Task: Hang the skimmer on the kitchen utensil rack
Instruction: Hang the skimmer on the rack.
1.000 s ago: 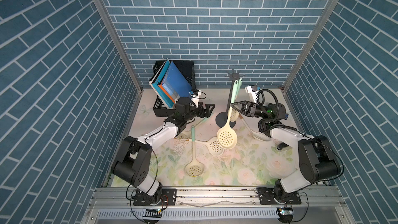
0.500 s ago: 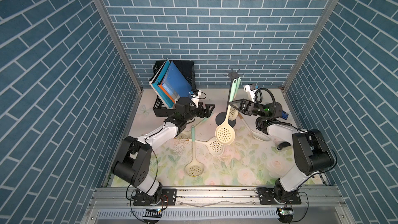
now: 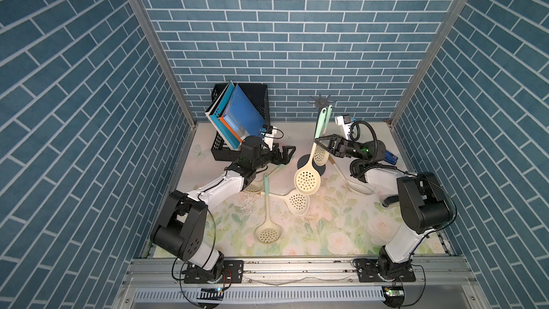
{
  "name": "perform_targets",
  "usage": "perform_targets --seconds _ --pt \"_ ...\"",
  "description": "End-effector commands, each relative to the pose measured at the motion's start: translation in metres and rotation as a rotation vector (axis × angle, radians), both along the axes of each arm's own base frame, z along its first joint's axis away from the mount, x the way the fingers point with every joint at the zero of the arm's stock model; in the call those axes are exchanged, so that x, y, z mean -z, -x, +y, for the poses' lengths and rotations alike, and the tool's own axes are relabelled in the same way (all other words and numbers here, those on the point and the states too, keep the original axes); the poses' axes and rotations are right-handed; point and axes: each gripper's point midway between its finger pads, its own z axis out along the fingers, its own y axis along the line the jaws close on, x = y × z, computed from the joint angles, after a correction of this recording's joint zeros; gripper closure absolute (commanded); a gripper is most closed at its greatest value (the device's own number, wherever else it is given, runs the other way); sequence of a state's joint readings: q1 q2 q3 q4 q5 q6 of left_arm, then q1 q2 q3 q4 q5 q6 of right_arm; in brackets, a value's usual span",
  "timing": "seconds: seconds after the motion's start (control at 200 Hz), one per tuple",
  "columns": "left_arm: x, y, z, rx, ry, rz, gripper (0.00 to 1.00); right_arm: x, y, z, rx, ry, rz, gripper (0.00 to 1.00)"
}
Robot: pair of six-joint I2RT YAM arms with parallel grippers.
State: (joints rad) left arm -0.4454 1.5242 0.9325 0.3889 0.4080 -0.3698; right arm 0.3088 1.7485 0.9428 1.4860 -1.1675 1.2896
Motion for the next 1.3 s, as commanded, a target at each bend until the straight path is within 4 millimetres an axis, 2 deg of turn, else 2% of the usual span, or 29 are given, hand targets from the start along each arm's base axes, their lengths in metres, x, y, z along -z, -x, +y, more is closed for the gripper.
perform_targets --seconds 0.0,0.205,0.31,0.44,0.635,0.78,0.82,0.84,0.86,1.04,1.175,1.2,1.295 --pt "-0.007 0.004 0.002 -0.004 0.018 -0.022 0.0 0.036 -0.012 0.004 -0.026 0.048 0.241 0.88" --pt "-0.003 0.006 0.002 0.001 0.019 -0.014 0.0 0.037 -0.016 0.004 -0.013 0.042 0.25 0.79" --pt "-0.003 0.006 0.002 0.003 0.021 -0.013 0.0 0.037 -0.018 0.002 0.002 0.036 0.26 0.66" --pt "-0.003 0.006 0.002 0.003 0.019 -0.017 0.0 0.041 -0.016 -0.001 0.018 0.034 0.271 0.58" --pt "-0.001 0.006 0.002 0.001 0.015 -0.015 0.0 0.05 -0.014 -0.009 0.061 0.038 0.29 0.51" --pt "-0.003 0.005 0.002 0.002 0.019 -0.023 0.0 0.065 -0.008 -0.019 0.096 0.065 0.317 0.46" --pt "-0.003 0.004 0.002 0.002 0.018 -0.028 0.0 0.07 -0.006 -0.024 0.11 0.073 0.329 0.43" --pt "-0.006 0.004 0.002 0.001 0.021 -0.036 0.0 0.073 -0.005 -0.026 0.118 0.075 0.333 0.27" --pt "-0.007 0.004 0.003 0.0 0.024 -0.043 0.0 0.076 -0.004 -0.03 0.129 0.077 0.34 0.23" --pt "-0.023 0.0 -0.001 0.011 0.025 -0.101 0.0 0.111 0.014 -0.066 0.215 0.094 0.418 0.2" --pt "-0.036 -0.008 -0.011 0.052 0.016 -0.145 0.0 0.131 0.026 -0.095 0.291 0.099 0.481 0.2" --pt "-0.039 -0.009 -0.014 0.067 0.015 -0.159 0.0 0.134 0.027 -0.101 0.31 0.099 0.496 0.06" --pt "-0.056 -0.01 -0.024 0.132 0.025 -0.237 0.0 0.14 0.033 -0.114 0.352 0.12 0.529 0.04"
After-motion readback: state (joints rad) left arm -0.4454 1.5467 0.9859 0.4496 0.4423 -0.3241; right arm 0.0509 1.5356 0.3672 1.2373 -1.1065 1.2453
